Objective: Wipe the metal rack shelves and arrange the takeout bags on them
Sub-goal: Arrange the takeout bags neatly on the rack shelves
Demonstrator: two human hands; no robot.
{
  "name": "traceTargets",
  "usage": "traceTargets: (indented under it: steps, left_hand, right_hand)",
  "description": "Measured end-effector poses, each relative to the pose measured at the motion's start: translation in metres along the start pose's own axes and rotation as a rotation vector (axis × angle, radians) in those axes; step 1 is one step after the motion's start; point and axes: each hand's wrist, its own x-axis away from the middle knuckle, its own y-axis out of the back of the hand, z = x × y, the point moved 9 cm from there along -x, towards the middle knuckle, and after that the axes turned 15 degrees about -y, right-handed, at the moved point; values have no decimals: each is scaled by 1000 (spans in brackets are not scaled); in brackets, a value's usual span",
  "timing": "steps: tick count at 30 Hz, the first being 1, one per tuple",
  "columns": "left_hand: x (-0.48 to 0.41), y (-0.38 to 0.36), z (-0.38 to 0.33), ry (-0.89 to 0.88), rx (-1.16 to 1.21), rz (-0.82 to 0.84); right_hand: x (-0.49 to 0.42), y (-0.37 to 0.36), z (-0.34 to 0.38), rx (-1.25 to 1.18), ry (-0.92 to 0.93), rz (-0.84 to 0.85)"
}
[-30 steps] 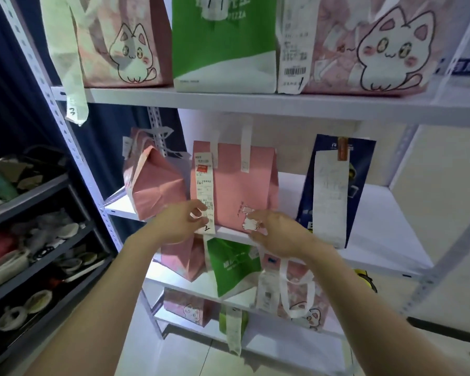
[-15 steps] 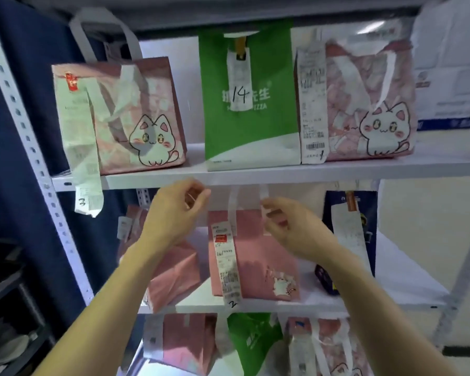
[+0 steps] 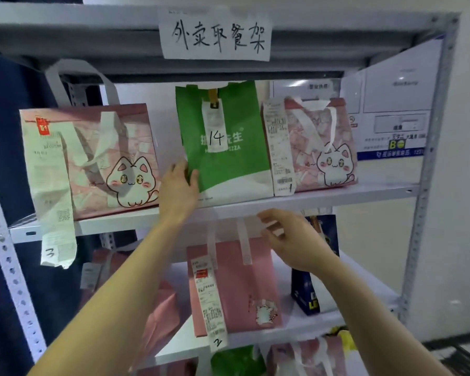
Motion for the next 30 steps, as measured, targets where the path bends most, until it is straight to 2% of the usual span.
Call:
traceTargets:
  steps: [5, 9, 16, 18, 24, 28, 30]
  left_hand:
    - [22, 36, -14, 30, 180, -172]
    - [57, 78, -46, 2, 220, -283]
    - [139, 90, -144, -70, 269, -294]
    - [163, 71, -170, -41, 280, -250]
    - [236, -27, -229, 52, 402, 21]
    - [282, -105, -231, 261, 524, 206]
    - [298, -145, -220, 317, 494, 337]
  right_hand:
    - [0, 25, -8, -64, -40, -130]
    - [7, 52, 1, -291, -47, -226]
    - [49, 71, -6, -555, -10, -56]
    - [70, 76, -36, -589, -32, -69]
    - [134, 102, -169, -569, -133, -220]
    - [173, 99, -274, -514, -333, -224]
    - [186, 98, -317, -477, -423, -233]
